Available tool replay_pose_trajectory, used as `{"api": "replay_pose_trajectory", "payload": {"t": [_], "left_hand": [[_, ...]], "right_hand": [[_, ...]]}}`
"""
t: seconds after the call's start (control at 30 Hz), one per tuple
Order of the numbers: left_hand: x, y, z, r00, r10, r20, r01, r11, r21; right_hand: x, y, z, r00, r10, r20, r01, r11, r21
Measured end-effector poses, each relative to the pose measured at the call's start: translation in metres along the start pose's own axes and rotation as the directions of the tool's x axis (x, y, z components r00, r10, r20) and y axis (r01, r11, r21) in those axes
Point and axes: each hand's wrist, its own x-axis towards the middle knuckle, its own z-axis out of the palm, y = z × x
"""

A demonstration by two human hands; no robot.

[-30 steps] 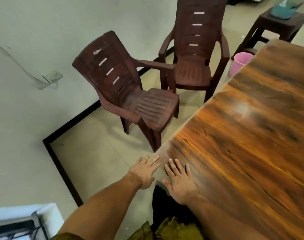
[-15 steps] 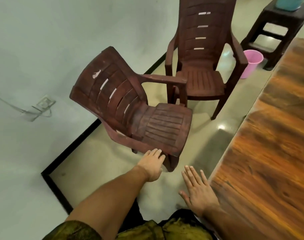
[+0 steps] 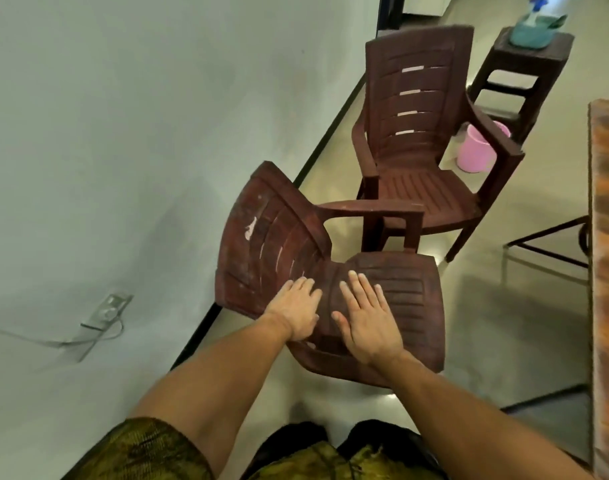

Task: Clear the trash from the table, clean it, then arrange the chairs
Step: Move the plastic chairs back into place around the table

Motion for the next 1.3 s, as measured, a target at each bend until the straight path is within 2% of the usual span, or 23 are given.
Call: {"api": "replay_pose_trajectory", "payload": {"t": [0.13, 0.2, 0.37, 0.53, 0.67, 0.8, 0.9, 1.0, 1.1, 1.2, 1.3], "left_hand": [[0.009, -0.078, -0.017, 0.999, -0.046, 0.022, 0.044, 0.994, 0.105], [0.018, -0.113, -0.026, 0.996, -0.088, -0.012, 0.088, 0.983, 0.159], [0.036, -0.170, -0.053, 0.988, -0.140, -0.069, 0.151, 0.967, 0.204], [0.066, -0.202, -0.060, 0.998, 0.010, -0.061, 0.006, 0.969, 0.247], [0.091, -0.230, -0.065, 0.986, 0.158, -0.061, -0.141, 0.965, 0.222], [0.096, -0.245, -0.074, 0.959, 0.281, -0.027, -0.268, 0.937, 0.225], [0.095, -0.261, -0.074, 0.925, 0.376, -0.052, -0.357, 0.909, 0.216], [0.093, -0.273, -0.069, 0.882, 0.464, -0.086, -0.440, 0.874, 0.205], [0.091, -0.286, -0.066, 0.814, 0.573, -0.094, -0.546, 0.810, 0.214], [0.093, -0.294, -0.064, 0.753, 0.643, -0.138, -0.625, 0.765, 0.156], [0.098, -0.288, -0.065, 0.744, 0.634, -0.211, -0.628, 0.771, 0.106]], "right_hand": [[0.062, -0.054, -0.001, 0.999, 0.019, -0.036, -0.016, 0.998, 0.060], [0.095, -0.074, 0.006, 0.999, 0.021, -0.030, -0.018, 0.996, 0.087], [0.145, -0.114, 0.024, 0.997, 0.004, 0.078, -0.017, 0.985, 0.171], [0.179, -0.149, 0.034, 0.982, 0.077, 0.173, -0.129, 0.942, 0.310], [0.204, -0.189, 0.048, 0.959, 0.259, 0.118, -0.283, 0.828, 0.483], [0.210, -0.224, 0.048, 0.863, 0.495, 0.106, -0.453, 0.661, 0.598], [0.216, -0.248, 0.047, 0.799, 0.599, 0.052, -0.487, 0.594, 0.641], [0.216, -0.267, 0.049, 0.735, 0.678, 0.015, -0.581, 0.619, 0.529], [0.214, -0.298, 0.052, 0.658, 0.748, -0.085, -0.718, 0.657, 0.231], [0.206, -0.322, 0.052, 0.571, 0.804, -0.168, -0.805, 0.588, 0.080], [0.202, -0.318, 0.044, 0.547, 0.816, -0.189, -0.829, 0.559, 0.015]]}}
